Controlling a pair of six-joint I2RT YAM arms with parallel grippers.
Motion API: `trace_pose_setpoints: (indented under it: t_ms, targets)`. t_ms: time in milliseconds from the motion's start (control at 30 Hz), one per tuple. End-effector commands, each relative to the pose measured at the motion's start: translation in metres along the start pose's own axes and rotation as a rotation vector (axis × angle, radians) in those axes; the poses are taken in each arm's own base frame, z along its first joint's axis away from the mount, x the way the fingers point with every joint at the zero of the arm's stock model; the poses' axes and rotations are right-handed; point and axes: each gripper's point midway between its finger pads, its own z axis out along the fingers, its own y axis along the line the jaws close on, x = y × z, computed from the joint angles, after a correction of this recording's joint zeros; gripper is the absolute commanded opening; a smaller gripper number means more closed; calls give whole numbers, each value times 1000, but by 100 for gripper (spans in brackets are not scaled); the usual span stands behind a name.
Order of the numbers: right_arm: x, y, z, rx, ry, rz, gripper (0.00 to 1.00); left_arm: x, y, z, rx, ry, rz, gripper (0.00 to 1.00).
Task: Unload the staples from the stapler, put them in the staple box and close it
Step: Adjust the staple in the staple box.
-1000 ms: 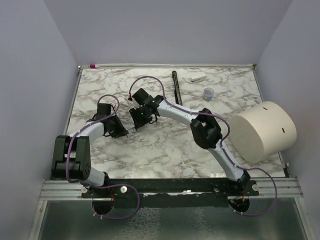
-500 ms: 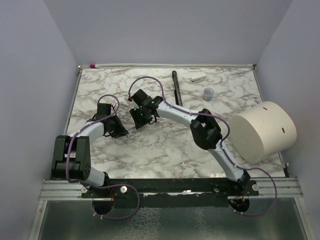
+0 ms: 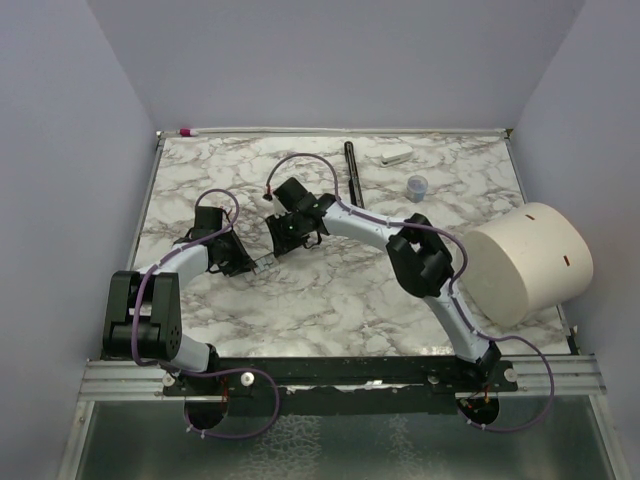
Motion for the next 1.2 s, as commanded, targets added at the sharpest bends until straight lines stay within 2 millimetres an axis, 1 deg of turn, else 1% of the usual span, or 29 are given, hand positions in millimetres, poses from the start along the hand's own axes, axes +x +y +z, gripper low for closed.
trace_pose_setpoints:
  t_ms: [0,100,167,400,633,1167]
  targets:
    - [26,-14,4,9,71,41,32,17,35,4,-148,37,12,25]
    - [28,-20,6,45,86,31,26,16,34,4,-144,36,12,25]
    - [29,-25,7,72,96,28,25,16,34,4,-144,36,13,25]
    - [25,-27,11,99,96,9,25,17,33,4,-142,38,14,25]
    - [29,-30,16,149,113,-13,28,16,32,4,-136,36,14,25]
    - [29,-29,21,217,118,-46,28,15,31,4,-130,36,15,25]
